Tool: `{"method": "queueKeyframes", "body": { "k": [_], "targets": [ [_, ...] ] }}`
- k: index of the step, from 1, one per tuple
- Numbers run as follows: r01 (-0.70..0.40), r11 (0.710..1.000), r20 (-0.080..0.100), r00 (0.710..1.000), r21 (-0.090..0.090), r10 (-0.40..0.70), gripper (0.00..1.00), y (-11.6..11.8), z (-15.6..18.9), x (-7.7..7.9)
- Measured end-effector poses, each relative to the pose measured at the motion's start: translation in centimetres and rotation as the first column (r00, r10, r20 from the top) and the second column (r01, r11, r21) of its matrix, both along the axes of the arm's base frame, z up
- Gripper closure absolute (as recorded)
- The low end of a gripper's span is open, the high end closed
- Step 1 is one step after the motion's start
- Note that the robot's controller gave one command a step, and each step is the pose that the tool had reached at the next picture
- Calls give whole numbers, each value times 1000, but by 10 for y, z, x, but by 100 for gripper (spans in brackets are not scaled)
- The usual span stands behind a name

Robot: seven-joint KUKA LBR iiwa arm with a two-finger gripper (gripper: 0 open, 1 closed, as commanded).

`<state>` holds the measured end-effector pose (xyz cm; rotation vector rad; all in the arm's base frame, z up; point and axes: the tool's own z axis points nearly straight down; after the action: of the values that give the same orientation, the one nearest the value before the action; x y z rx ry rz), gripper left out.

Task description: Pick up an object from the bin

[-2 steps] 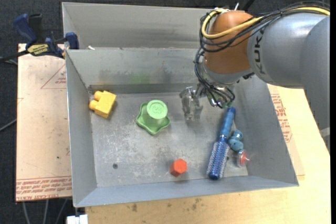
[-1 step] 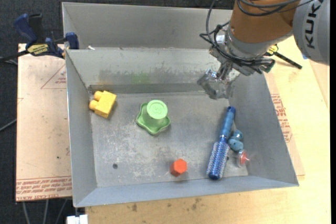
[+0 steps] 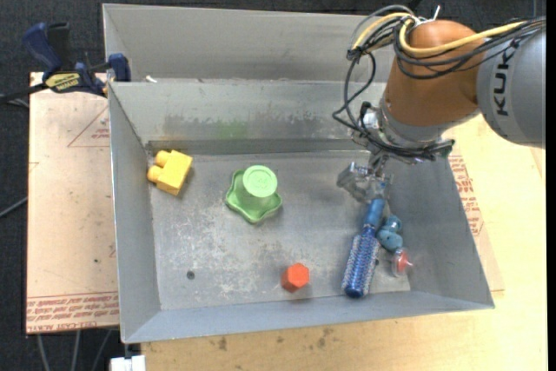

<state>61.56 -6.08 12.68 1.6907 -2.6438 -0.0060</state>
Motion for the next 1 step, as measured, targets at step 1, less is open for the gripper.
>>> {"method": "queueKeyframes", "body": {
  "k": [1],
  "targets": [
    [-1, 1000, 6, 1000, 2, 1, 0, 2, 3, 2]
  ]
}}
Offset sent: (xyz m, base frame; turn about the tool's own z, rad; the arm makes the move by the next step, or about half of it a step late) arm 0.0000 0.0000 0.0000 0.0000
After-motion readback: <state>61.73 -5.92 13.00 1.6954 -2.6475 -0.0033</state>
